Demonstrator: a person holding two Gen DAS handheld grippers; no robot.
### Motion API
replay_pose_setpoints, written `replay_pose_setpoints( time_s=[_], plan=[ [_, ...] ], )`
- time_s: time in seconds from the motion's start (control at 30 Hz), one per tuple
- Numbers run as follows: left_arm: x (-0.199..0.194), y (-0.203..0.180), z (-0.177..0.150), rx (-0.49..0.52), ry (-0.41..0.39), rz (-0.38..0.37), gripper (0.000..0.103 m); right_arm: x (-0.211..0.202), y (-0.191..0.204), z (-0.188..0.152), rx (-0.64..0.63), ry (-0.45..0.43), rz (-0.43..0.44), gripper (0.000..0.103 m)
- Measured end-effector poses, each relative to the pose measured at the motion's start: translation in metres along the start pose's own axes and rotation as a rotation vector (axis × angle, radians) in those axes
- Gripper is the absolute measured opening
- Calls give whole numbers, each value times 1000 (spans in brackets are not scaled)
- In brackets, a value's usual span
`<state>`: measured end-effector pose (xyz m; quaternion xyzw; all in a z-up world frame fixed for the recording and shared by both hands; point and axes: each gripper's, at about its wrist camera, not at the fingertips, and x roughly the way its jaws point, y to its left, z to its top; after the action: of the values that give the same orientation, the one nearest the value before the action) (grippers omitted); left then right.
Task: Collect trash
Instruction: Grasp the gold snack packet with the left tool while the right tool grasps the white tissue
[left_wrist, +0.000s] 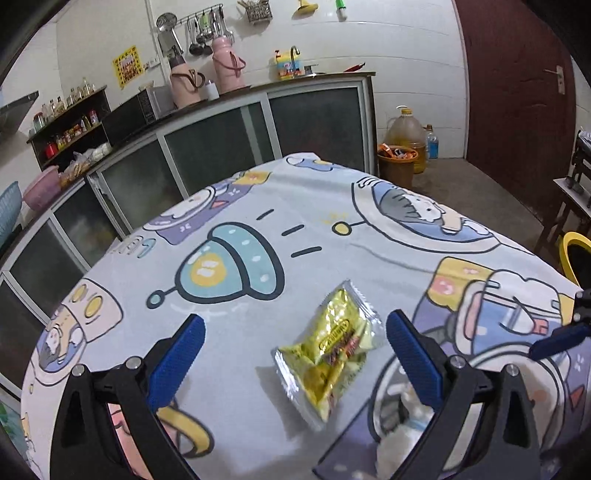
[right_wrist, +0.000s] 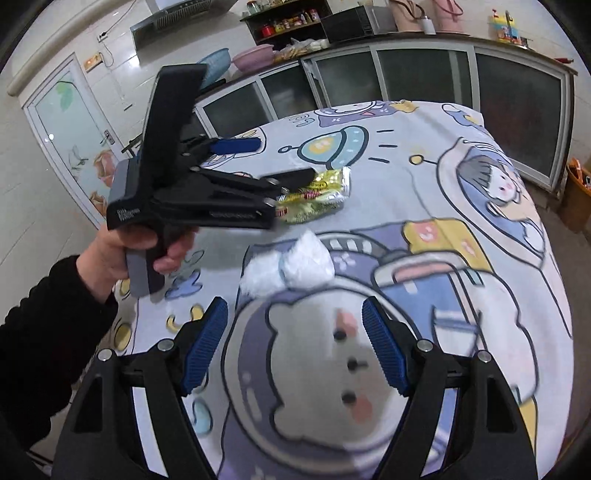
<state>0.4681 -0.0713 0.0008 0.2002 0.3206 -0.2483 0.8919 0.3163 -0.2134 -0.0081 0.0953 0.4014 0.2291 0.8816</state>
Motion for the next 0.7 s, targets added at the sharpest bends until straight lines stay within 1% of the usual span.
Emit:
replay_pose_setpoints(
  time_s=[0.1,0.23,0.37,0.4,0.47,0.5,0.53,0.57,0.6,0.63,0.67,0.7],
  plan=[
    [13,1,3,-10,17,-31,95,18,-1,7,26,16,-4,72],
    [36,-1,4,10,64,2,95,40,-4,16,55,44,-3,72],
    [53,3,4,-31,100,-6,95,60,-1,24,50,68,-21,72],
    [57,3,4,-37,107,-7,95,65,-1,26,45,74,-29,71],
    [63,2,4,-33,114,9,95,73,0,28,42,92,-38,63],
    [65,1,3,-33,119,19,90,79,1,29,41,110,-30,61],
    [68,1,3,-37,125,25,76,82,2,30,41,115,-35,58],
    [71,2,3,-42,134,19,67,83,2,30,37,115,-45,56],
    [73,3,2,-52,144,3,47,84,3,30,31,121,-50,53],
    [75,4,2,-60,152,-3,38,83,4,31,26,122,-54,47],
    [76,5,1,-64,152,1,35,81,4,31,25,119,-57,43],
    [75,6,1,-69,146,2,30,78,4,31,22,115,-65,39]
  ],
)
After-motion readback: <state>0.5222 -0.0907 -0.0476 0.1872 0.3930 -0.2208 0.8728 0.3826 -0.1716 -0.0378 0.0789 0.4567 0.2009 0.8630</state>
